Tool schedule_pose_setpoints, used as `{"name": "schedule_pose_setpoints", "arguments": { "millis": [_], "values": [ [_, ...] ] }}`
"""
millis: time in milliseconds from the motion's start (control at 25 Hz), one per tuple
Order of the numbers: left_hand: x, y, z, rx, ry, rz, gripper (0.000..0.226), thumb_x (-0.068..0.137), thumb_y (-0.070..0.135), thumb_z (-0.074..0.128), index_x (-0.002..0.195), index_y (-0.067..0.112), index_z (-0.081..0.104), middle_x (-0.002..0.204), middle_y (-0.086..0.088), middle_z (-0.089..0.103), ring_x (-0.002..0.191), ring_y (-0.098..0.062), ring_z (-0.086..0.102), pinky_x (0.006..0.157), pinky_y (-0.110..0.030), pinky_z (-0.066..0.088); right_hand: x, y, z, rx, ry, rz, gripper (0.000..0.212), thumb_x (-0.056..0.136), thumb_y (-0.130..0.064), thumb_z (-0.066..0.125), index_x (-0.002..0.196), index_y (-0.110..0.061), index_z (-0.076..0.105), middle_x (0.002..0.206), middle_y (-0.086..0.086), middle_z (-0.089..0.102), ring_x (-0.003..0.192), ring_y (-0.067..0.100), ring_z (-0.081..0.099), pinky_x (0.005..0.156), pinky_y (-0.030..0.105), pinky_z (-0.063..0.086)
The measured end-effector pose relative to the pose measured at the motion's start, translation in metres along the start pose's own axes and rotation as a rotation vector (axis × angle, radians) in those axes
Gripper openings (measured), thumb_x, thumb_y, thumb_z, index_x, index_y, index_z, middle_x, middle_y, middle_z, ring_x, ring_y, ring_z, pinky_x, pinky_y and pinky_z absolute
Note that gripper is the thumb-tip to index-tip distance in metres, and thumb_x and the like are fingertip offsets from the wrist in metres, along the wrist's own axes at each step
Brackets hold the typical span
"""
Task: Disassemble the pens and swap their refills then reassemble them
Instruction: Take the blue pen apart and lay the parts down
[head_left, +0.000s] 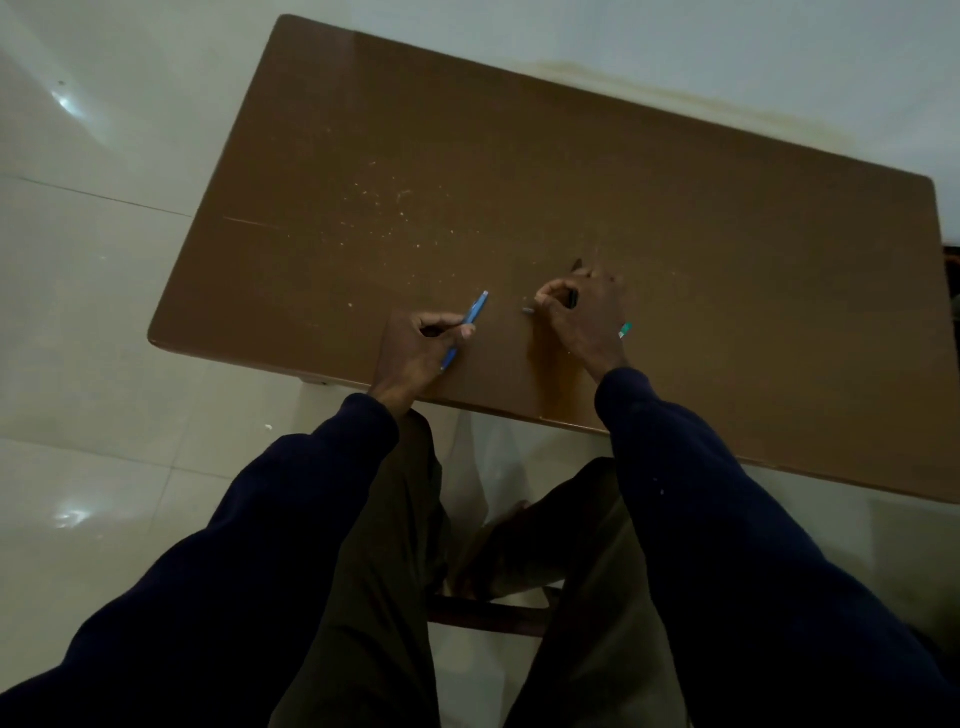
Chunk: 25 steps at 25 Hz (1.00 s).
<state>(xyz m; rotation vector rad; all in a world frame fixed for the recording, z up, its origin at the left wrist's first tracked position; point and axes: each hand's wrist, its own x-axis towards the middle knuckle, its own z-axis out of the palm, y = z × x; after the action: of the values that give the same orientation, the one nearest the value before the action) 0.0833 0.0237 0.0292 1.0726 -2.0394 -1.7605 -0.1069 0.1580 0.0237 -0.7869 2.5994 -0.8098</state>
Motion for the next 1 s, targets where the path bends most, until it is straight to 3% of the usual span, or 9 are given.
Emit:
{"name": "schedule_pose_setpoints", "arguments": {
  "millis": [160, 320, 440, 520, 640, 760, 920, 1000],
  "values": [
    [0.007, -0.002, 0.002, 0.032, -0.019, -0.033, 0.029, 0.091, 0.020, 0.074, 0.118, 0.010, 0.073, 0.103, 0.005, 0.071, 0.084, 0.005, 0.066, 0.068, -0.007, 0.051, 0.003, 0.002, 0.019, -0.015, 0.065, 0.036, 0.009, 0.090, -0.034, 0.074, 0.093, -0.027, 0.078, 0.115, 0.000, 0.055, 0.111, 0.018, 0.038, 0.096, 0.030, 0.031],
    [0.014, -0.005, 0.006, 0.054, -0.017, -0.066, 0.031, 0.091, 0.024, 0.074, 0.119, 0.011, 0.073, 0.108, 0.003, 0.071, 0.090, 0.001, 0.065, 0.069, -0.007, 0.052, 0.003, 0.002, 0.025, 0.021, 0.105, 0.016, 0.009, 0.089, -0.032, 0.074, 0.093, -0.026, 0.078, 0.110, -0.005, 0.048, 0.103, 0.008, 0.030, 0.106, 0.038, 0.034],
    [0.019, -0.006, 0.010, 0.053, -0.003, -0.088, 0.032, 0.090, 0.025, 0.075, 0.118, 0.011, 0.074, 0.110, 0.000, 0.073, 0.094, -0.006, 0.068, 0.075, -0.014, 0.056, 0.004, 0.004, 0.023, -0.012, 0.092, 0.026, 0.013, 0.089, -0.035, 0.074, 0.097, -0.026, 0.080, 0.114, -0.002, 0.053, 0.112, 0.019, 0.039, 0.093, 0.029, 0.028],
    [0.019, -0.007, 0.013, 0.066, 0.003, -0.086, 0.031, 0.090, 0.024, 0.076, 0.117, 0.010, 0.074, 0.107, 0.000, 0.074, 0.087, -0.001, 0.068, 0.071, -0.011, 0.055, 0.003, 0.006, 0.022, -0.023, 0.092, 0.028, 0.017, 0.090, -0.036, 0.073, 0.101, -0.025, 0.080, 0.116, 0.000, 0.055, 0.114, 0.022, 0.042, 0.089, 0.027, 0.025],
    [0.020, -0.008, 0.018, 0.083, 0.018, -0.090, 0.028, 0.089, 0.021, 0.077, 0.115, 0.010, 0.074, 0.099, 0.004, 0.072, 0.076, 0.008, 0.066, 0.066, -0.008, 0.053, 0.001, 0.011, 0.018, -0.001, 0.089, 0.035, 0.018, 0.091, -0.036, 0.072, 0.104, -0.025, 0.079, 0.118, 0.001, 0.058, 0.115, 0.023, 0.043, 0.097, 0.037, 0.035],
    [0.022, -0.007, 0.022, 0.091, 0.030, -0.093, 0.027, 0.087, 0.020, 0.079, 0.112, 0.010, 0.075, 0.101, 0.001, 0.074, 0.079, 0.002, 0.068, 0.066, -0.011, 0.055, -0.002, 0.014, 0.016, 0.014, 0.125, 0.031, 0.015, 0.092, -0.033, 0.070, 0.100, -0.024, 0.079, 0.113, 0.001, 0.059, 0.113, 0.022, 0.043, 0.101, 0.045, 0.039],
    [0.025, -0.003, 0.029, 0.123, 0.085, -0.114, 0.025, 0.084, 0.021, 0.082, 0.105, 0.010, 0.077, 0.096, 0.000, 0.073, 0.079, -0.002, 0.067, 0.061, -0.008, 0.052, -0.010, 0.021, 0.011, 0.043, 0.173, -0.001, 0.011, 0.094, -0.031, 0.069, 0.098, -0.025, 0.077, 0.106, -0.002, 0.061, 0.110, 0.021, 0.046, 0.092, 0.022, 0.029],
    [0.027, -0.002, 0.035, 0.141, 0.095, -0.134, 0.024, 0.084, 0.022, 0.082, 0.103, 0.010, 0.076, 0.095, 0.000, 0.073, 0.075, -0.001, 0.065, 0.057, -0.007, 0.050, -0.015, 0.026, 0.009, 0.037, 0.201, -0.006, 0.011, 0.094, -0.031, 0.068, 0.097, -0.024, 0.076, 0.102, -0.004, 0.060, 0.107, 0.016, 0.046, 0.100, 0.025, 0.030]
  ]
}}
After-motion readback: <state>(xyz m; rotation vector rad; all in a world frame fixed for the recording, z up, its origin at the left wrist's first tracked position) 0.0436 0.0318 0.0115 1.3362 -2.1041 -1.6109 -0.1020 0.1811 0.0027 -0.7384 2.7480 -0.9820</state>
